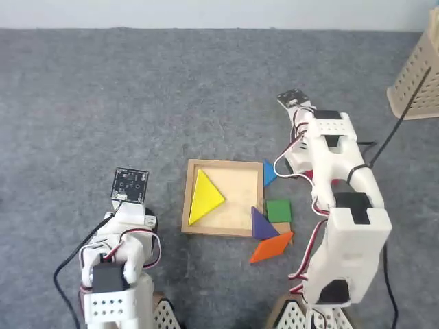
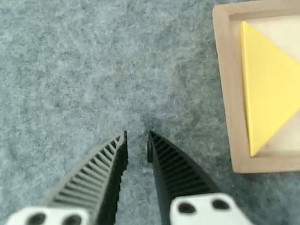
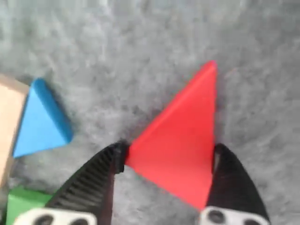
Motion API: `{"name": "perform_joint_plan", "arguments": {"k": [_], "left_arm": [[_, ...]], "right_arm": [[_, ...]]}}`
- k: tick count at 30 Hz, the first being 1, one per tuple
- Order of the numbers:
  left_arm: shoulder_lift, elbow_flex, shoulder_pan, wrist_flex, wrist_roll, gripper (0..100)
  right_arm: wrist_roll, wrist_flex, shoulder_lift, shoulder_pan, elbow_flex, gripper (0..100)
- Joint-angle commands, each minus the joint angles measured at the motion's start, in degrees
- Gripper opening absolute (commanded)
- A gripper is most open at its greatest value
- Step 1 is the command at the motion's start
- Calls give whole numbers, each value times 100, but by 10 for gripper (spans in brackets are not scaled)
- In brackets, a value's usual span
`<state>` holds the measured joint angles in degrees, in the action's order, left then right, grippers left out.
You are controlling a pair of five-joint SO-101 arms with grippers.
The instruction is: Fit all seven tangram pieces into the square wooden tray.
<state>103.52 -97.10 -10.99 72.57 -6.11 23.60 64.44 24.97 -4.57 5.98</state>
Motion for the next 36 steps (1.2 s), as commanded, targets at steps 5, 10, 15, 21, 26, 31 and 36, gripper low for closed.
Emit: {"name": "perform_joint_plan", "arguments": {"k": [5, 10, 15, 21, 26, 31, 36], "left_arm": [[123, 48, 9, 0, 44, 71], [123, 48, 9, 0, 44, 71], [123, 48, 9, 0, 44, 71], [123, 48, 9, 0, 44, 71], [123, 48, 9, 0, 44, 71], [123, 48, 9, 0, 44, 71], [123, 48, 9, 0, 44, 71]], "right_arm": [[-132, 84, -84, -48, -176, 17], [-141, 277, -462, -66, -176, 17], [-378, 462, -1077, -163, -167, 17], [-413, 875, -1780, -919, -167, 17], [-18, 857, -1947, -1991, -167, 17], [703, 699, -1534, -2844, -202, 17], [818, 338, -1077, -3037, -229, 17]]}}
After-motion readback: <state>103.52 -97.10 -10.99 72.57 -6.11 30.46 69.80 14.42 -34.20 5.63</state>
